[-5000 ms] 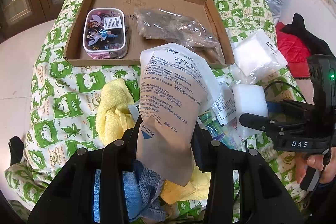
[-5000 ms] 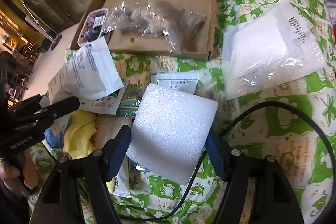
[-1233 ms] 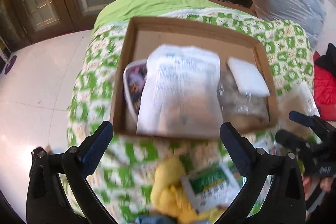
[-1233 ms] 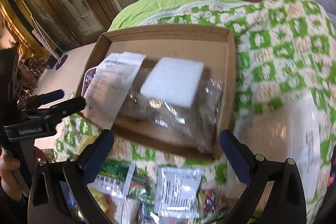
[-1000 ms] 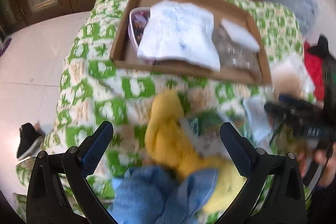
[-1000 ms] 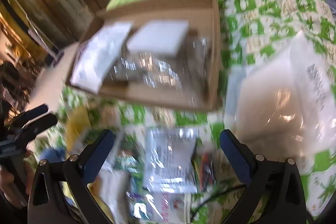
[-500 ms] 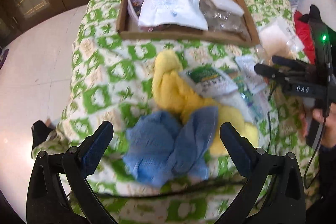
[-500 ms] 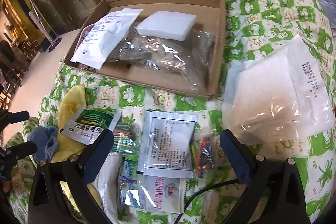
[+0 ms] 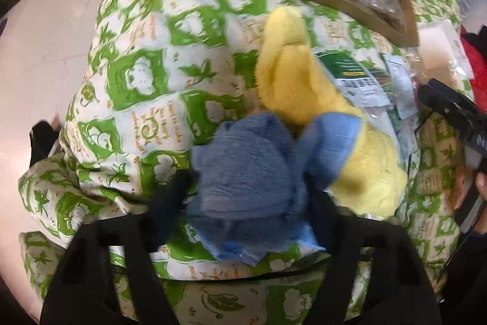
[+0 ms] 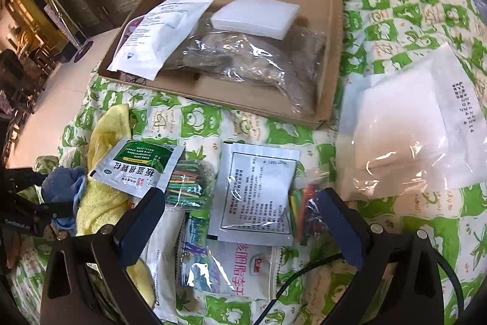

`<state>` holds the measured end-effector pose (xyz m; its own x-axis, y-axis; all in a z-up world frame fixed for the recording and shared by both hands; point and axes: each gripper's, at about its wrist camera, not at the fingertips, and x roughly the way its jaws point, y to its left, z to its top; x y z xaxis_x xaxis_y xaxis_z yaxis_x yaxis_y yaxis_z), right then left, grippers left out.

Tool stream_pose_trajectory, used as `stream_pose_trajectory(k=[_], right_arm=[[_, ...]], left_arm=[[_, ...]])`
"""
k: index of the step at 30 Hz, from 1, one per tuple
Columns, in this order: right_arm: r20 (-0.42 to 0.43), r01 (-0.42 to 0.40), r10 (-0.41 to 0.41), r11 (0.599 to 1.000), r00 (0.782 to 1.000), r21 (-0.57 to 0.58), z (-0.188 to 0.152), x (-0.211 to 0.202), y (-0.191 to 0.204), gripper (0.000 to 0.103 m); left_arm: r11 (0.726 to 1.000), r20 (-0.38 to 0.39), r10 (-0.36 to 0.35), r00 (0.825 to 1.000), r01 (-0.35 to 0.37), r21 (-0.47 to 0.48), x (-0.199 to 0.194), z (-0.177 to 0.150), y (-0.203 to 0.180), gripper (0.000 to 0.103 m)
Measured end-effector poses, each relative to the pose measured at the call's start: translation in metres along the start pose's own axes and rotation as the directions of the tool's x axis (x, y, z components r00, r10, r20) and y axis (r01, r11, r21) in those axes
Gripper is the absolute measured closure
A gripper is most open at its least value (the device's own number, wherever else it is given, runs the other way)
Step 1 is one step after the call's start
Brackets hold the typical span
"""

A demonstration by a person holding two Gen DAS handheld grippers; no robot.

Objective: Organize soft objects
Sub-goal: 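Grasp the blue towel with the left gripper and lift it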

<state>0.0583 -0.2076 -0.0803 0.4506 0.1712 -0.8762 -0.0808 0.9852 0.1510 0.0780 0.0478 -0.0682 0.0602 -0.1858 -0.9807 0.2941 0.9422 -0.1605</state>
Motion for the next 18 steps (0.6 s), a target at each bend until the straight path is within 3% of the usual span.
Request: stream_pose_trajectory(k=[5, 7, 10, 15, 17, 18], right_arm=[[-0.08, -0.044, 0.049, 0.997, 0.996, 0.062, 0.006, 0.004, -0.015, 0.002], [-0.11, -0.049, 0.057, 0.996, 0.992, 0.073, 0.008, 0.006, -0.018, 0.002], [-0.132, -0.021, 0.03, 0.997, 0.991, 0.071, 0.008, 0.011, -0.018, 0.003], [-0.151, -0.003, 0.013, 0.998, 0.988, 0.069, 0.008, 0.024, -0.016, 0.005], [-0.161, 0.013, -0.001, 0.997, 0.987, 0.077, 0.009, 0.03, -0.018, 0.017], [-0.162, 0.02, -0.007, 0.997, 0.987, 0.081, 0.009, 0.033, -0.019, 0.018]], left_arm=[[1.0, 0.128, 0.015, 0.992, -0.017, 0.018, -0.024, -0.003, -0.01, 0.049], [1.0, 0.226, -0.017, 0.974, 0.021, -0.017, -0.043, 0.002, -0.009, 0.05], [0.995, 0.303, -0.066, 0.951, 0.084, -0.048, -0.059, 0.012, -0.004, 0.05], [0.999, 0.309, -0.052, 0.95, 0.051, 0.011, -0.049, 0.029, -0.028, 0.05], [0.999, 0.291, -0.001, 0.957, -0.01, 0.036, -0.032, 0.034, -0.035, 0.049], [0.999, 0.278, 0.016, 0.961, -0.028, 0.042, -0.022, 0.037, -0.036, 0.049]])
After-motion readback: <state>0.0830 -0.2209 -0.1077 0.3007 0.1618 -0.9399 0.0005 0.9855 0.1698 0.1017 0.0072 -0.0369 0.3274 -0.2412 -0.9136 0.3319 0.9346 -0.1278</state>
